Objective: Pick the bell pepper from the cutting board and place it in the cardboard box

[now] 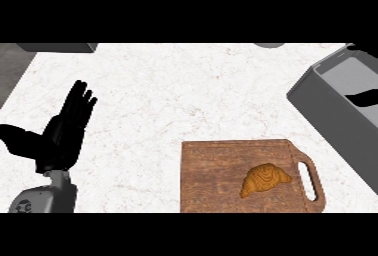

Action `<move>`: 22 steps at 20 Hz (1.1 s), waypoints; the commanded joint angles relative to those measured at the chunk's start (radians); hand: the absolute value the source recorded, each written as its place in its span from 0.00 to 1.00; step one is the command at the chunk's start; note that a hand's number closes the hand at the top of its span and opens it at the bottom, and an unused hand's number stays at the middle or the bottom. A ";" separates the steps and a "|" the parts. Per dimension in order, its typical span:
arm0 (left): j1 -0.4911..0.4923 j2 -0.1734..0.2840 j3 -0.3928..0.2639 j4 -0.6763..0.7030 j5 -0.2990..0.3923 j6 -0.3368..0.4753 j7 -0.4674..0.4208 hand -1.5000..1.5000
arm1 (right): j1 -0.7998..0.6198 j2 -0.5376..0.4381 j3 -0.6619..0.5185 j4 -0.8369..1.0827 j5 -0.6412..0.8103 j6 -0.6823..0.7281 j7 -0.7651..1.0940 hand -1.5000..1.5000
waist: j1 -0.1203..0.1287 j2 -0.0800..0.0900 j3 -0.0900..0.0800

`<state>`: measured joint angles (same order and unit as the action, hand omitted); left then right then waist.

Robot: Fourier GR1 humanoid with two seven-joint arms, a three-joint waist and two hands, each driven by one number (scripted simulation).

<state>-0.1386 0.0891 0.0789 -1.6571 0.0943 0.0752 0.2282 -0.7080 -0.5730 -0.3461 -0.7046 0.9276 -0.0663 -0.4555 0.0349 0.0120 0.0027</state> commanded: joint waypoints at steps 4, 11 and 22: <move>0.003 0.004 -0.006 -0.034 -0.006 0.008 0.032 0.50 | -0.121 0.014 -0.167 0.082 -0.237 0.072 -0.137 0.00 | -0.009 -0.007 -0.001; 0.006 0.024 0.015 -0.039 0.024 -0.015 0.051 0.50 | -0.168 -0.095 -0.383 0.225 -0.490 0.373 -0.052 0.00 | -0.019 -0.009 0.000; 0.056 -0.011 -0.016 -0.048 -0.003 -0.008 -0.013 0.50 | -0.102 -0.262 -0.494 0.425 -0.604 0.434 -0.164 0.00 | 0.007 0.006 0.002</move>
<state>-0.0959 0.0893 0.0808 -1.6808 0.1007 0.0631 0.2178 -0.8339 -0.7845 -0.8115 -0.3476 0.3469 0.3609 -0.5681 0.0266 0.0112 0.0026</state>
